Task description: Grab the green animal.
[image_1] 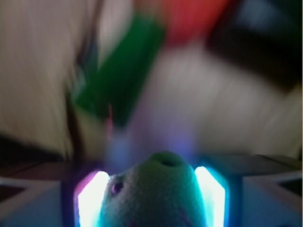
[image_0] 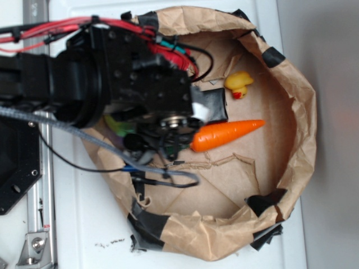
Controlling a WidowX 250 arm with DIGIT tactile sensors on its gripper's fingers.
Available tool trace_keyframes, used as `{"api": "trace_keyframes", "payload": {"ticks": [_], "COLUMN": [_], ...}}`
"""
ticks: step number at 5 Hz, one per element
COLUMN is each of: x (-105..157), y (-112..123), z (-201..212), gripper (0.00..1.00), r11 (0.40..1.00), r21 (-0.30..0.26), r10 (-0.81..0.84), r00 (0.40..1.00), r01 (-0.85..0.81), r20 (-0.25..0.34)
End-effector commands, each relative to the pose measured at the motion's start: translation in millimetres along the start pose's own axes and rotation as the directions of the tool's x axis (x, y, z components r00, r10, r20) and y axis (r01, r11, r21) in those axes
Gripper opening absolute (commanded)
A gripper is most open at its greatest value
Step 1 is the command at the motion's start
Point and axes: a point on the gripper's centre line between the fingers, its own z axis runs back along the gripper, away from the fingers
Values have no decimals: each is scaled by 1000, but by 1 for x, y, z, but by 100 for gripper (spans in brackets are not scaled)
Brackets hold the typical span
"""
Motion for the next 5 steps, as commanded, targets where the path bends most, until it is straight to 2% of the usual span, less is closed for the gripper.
{"api": "trace_keyframes", "payload": {"ticks": [1, 2, 3, 4, 5], "x": [48, 50, 47, 45, 46], "y": [-25, -29, -28, -23, -19], "z": [73, 83, 88, 90, 91], "gripper": [0, 0, 0, 0, 0], "r11": [999, 992, 967, 952, 944], "r21": [35, -4, -11, -57, -68], "r10": [0, 124, 243, 301, 327], "r00": [984, 962, 916, 887, 883], "r01": [-6, -127, -253, -301, -324], "r20": [180, 245, 319, 351, 338]}}
